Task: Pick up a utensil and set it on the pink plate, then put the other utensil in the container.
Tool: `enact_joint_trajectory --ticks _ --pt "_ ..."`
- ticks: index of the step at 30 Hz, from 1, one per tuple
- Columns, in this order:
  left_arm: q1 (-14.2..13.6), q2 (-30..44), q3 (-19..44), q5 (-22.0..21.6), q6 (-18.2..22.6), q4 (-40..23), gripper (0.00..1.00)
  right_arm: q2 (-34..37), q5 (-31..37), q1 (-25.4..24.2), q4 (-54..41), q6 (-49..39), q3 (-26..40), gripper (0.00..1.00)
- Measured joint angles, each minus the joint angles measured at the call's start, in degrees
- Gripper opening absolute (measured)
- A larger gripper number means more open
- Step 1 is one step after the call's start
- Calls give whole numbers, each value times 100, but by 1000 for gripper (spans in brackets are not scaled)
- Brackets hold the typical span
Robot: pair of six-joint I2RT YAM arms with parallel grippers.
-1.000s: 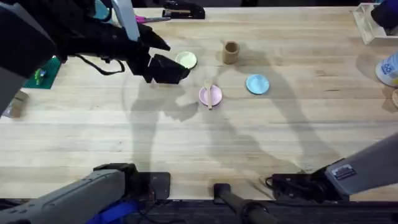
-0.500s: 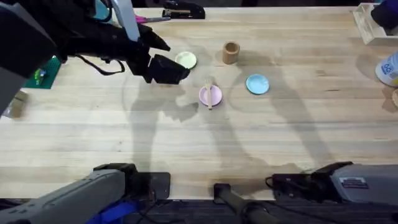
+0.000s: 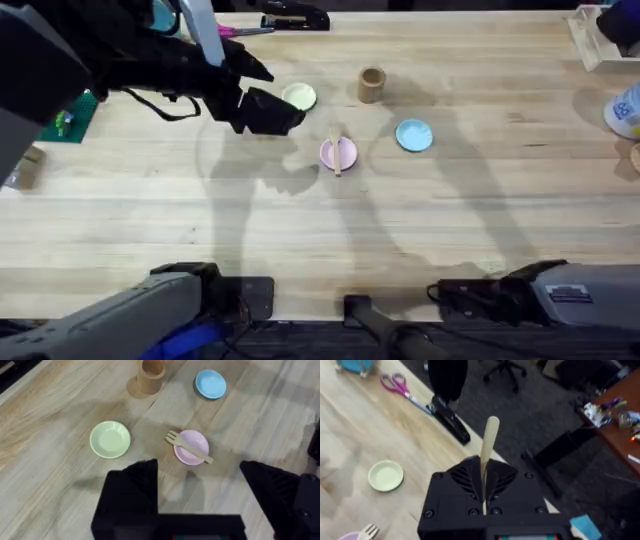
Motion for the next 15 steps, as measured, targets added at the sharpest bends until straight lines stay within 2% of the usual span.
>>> enact_joint_trajectory --ticks 5,15 --pt "0 2 0 0 0 0 995 -2 -230 -51 579 1 -221 37" --pt "0 2 0 0 0 0 995 0 -353 -214 2073 132 -1387 37"
